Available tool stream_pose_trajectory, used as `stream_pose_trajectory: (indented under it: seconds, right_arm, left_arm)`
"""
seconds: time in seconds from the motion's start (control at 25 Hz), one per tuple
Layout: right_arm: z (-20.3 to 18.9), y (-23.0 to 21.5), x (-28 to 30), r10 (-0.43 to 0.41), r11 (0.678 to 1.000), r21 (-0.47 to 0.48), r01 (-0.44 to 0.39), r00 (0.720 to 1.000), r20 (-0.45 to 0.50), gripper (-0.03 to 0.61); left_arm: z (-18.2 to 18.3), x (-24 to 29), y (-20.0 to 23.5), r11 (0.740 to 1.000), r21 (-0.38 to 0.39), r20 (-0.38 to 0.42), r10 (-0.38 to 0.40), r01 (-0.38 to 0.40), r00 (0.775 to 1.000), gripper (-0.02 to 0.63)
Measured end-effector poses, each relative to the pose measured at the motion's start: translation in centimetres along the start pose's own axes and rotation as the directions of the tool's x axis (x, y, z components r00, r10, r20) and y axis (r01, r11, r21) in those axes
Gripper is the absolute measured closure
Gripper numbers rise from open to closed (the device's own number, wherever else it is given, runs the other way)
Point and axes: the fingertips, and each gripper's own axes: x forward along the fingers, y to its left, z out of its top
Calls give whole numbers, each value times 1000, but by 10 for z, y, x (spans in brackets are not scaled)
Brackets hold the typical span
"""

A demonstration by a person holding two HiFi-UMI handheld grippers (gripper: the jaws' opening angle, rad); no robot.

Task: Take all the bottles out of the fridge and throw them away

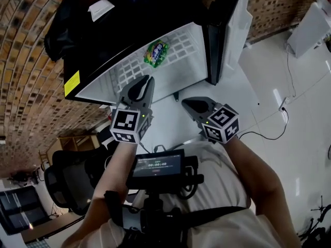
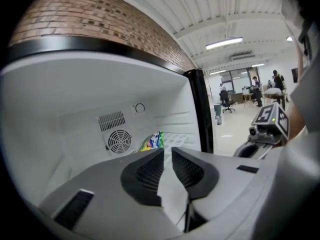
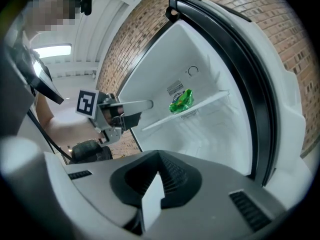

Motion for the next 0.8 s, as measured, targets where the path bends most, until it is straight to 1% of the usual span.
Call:
stream_pose_trajectory:
  seconds: [0.08, 0.16, 0.24, 0.28, 0.36, 0.48, 0.52, 0.56, 0.68, 0.72, 0.8]
  right_arm:
    - [1, -4, -4, -5, 1000, 6, 5, 1000, 5, 577]
    - [2, -9, -9, -12, 1000, 11, 11, 1000, 12, 577]
    - [3, -15, -16, -22, 1000, 16, 22, 1000, 18, 577]
    - [2, -19, -21, -29, 999, 20, 29, 999, 21, 577]
    - [1, -27, -31, -47, 998, 33, 46, 999, 27, 577]
    - [-3, -41, -46, -72, 996, 61, 70, 997, 29, 577]
    - [-4, -45, -50, -77, 995, 69, 75, 997, 28, 577]
    - [-5, -48, -53, -81, 994, 76, 79, 996, 27, 578]
    - [-7, -53, -55, -76, 993, 92, 74, 997, 24, 577]
    - [-8, -53, -54, -70, 993, 93, 68, 997, 19, 577]
    - [-10, -50, -49, -48, 995, 91, 48, 999, 6, 577]
  left_arm:
    - [16, 17, 3, 997, 77, -15, 18, -17, 1000, 504]
    - [24, 35, 5, 989, 144, -40, 41, -34, 998, 423]
    - [25, 52, 8, 984, 173, -73, 58, -44, 996, 406]
    - [23, 59, 9, 983, 176, -92, 65, -48, 994, 389]
    - [16, 71, 14, 983, 173, -133, 84, -61, 988, 380]
    - [3, 78, 25, 982, 158, -192, 136, -106, 972, 387]
    - [2, 77, 29, 980, 152, -191, 155, -126, 969, 517]
    - [5, 74, 31, 978, 151, -177, 170, -144, 969, 536]
    - [16, 60, 29, 972, 163, -121, 188, -167, 975, 561]
    - [17, 55, 27, 973, 158, -111, 185, -167, 976, 561]
    - [16, 44, 24, 978, 125, -97, 178, -165, 979, 561]
